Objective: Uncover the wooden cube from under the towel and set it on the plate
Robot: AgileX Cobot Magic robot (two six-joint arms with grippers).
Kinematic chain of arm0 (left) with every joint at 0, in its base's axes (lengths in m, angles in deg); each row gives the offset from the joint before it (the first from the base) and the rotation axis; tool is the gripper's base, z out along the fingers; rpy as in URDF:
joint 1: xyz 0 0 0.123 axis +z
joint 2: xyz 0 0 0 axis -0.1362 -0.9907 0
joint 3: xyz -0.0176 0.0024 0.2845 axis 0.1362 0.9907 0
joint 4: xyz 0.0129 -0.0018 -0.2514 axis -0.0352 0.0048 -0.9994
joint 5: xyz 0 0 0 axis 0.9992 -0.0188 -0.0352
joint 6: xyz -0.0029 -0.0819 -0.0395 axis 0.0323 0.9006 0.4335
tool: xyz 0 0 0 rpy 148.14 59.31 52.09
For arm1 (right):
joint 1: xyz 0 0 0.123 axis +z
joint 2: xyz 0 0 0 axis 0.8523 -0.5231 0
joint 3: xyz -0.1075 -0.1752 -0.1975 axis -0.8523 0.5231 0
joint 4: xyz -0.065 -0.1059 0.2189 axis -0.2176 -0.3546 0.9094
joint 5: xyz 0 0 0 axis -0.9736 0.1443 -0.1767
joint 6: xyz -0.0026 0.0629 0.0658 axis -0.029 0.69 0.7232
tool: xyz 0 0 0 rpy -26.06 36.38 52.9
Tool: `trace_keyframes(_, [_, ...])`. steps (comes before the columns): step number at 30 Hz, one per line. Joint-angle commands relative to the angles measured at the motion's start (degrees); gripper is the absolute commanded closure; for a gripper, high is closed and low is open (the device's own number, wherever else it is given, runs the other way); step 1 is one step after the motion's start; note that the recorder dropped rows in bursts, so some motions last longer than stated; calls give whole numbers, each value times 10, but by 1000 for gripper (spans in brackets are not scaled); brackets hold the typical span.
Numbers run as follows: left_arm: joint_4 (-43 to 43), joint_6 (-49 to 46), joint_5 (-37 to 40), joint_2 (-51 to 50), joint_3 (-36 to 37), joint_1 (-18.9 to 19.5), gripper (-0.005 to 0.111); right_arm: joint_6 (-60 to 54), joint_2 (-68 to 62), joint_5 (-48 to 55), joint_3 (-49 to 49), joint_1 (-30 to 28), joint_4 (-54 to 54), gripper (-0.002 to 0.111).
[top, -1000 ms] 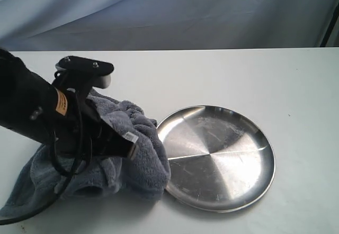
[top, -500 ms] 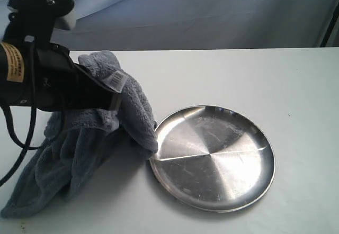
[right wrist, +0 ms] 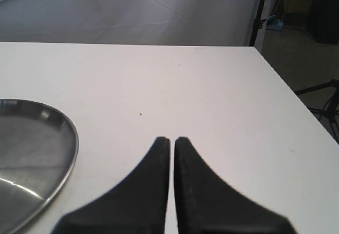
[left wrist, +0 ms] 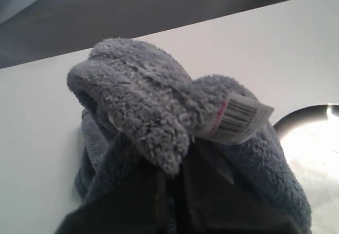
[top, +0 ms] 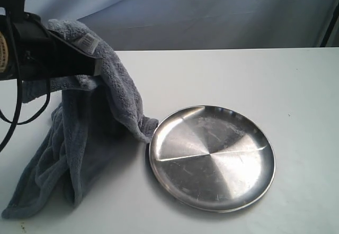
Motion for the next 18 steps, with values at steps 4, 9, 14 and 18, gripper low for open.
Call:
trace_keyframes(4, [112, 91, 85, 6, -4, -3, 107, 1, 4, 0, 1, 0, 0, 105])
trace_keyframes(9, [134, 105, 152, 6, -4, -2, 107, 1, 4, 0, 1, 0, 0, 105])
trace_keyframes(14, [143, 120, 195, 6, -4, -2, 107, 1, 4, 0, 1, 0, 0, 105])
trace_keyframes(18, [156, 122, 239, 6, -4, -2, 107, 1, 4, 0, 1, 0, 0, 105])
